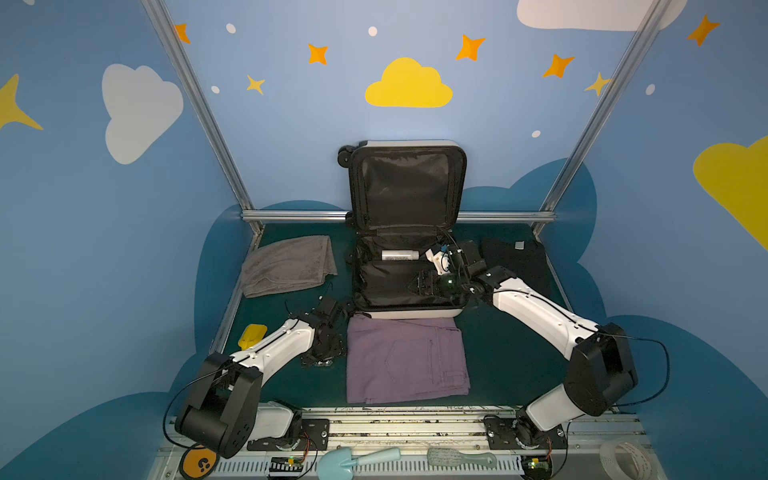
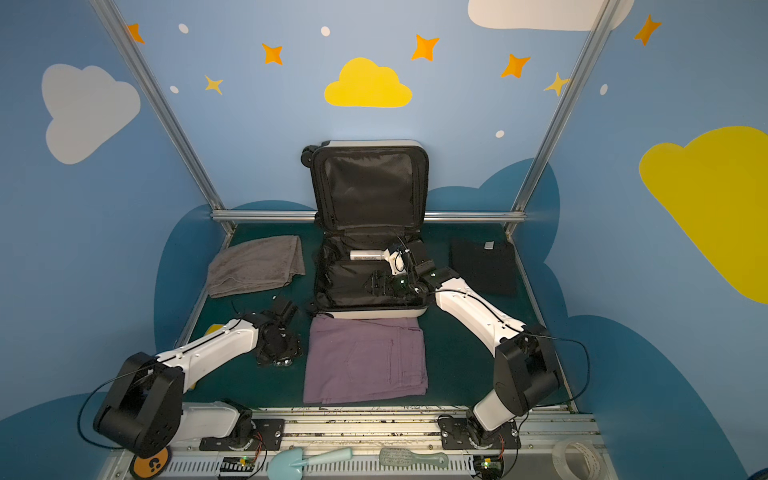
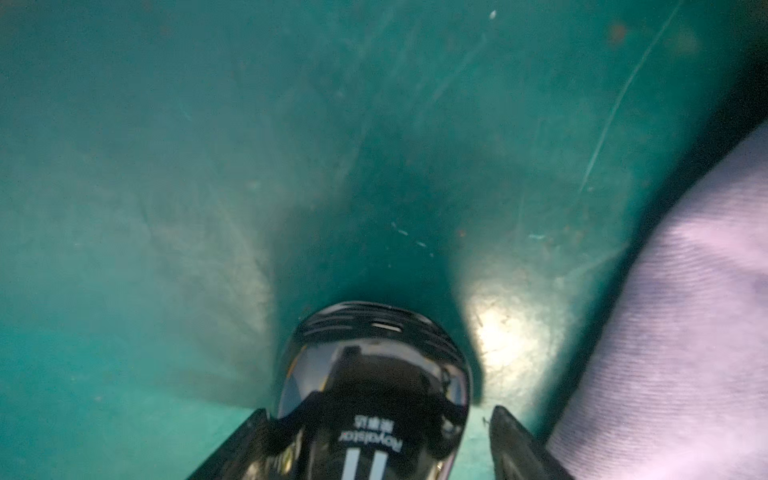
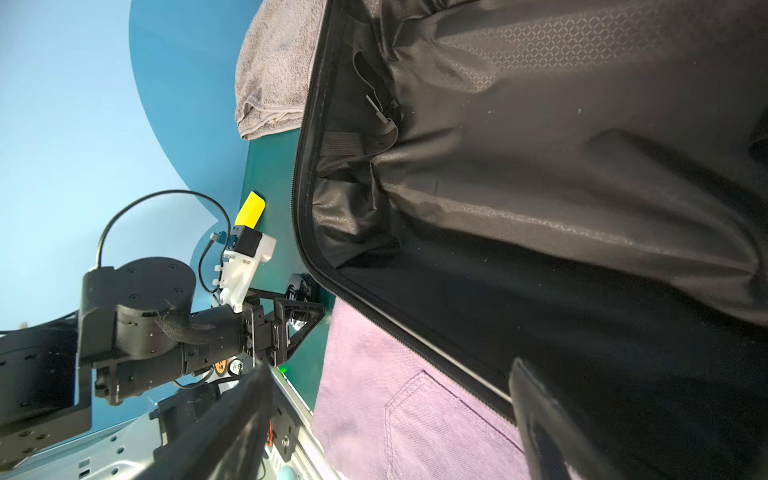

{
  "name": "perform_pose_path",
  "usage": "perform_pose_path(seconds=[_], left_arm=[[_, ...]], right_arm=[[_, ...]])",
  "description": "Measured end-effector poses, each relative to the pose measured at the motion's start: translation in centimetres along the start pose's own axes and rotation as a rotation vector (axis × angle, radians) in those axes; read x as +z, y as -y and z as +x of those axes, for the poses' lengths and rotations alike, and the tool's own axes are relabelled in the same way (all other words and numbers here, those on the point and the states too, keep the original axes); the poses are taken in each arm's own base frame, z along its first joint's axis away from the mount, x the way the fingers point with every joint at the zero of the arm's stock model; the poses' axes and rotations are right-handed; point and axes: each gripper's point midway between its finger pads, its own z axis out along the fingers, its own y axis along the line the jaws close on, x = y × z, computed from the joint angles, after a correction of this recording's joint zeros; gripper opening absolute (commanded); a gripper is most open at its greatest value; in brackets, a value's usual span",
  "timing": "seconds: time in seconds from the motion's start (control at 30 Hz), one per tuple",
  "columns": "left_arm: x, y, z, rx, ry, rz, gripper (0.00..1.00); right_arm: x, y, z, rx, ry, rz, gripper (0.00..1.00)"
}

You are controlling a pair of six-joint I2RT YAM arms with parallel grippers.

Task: Pack the luggage
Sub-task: 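Grasp the black Royalstar device with the left gripper and lift it, then carry the black device over the suitcase with the left gripper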

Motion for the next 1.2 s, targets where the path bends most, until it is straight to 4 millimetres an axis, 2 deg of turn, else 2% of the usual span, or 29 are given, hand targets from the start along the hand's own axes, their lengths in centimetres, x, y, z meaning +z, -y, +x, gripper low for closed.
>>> perform_pose_path(seconds=[0.57,0.7,0.83,1.03,1.2], left_arm=[[0.3,0.2,0.3,0.048,0.012,-0.029,0.60],[0.3,0.2,0.3,0.052,0.017,-0.033,0.53],[0.0,0.2,0.2,0.056,0.030,-0.031,0.49],[-1.6,0.3,-0.4,0.065,0.080,-0.010,0.49],[-4.7,1.3,-2.1,0.096,0.168,0.049,0.49]], right_arm=[[0.4,0.8,0.1,0.038,-0.026,-0.003,0.87],[0.5,0.8,0.1,0.044,-0.030,-0.005,0.87],[0.5,0.8,0.1,0.045,-0.033,-0.008,0.86],[0.7,0.7,0.2,0.051,-0.045,-0.021,0.86],[0.9,0.2,-0.2,0.053,-0.056,-0.049,0.84]])
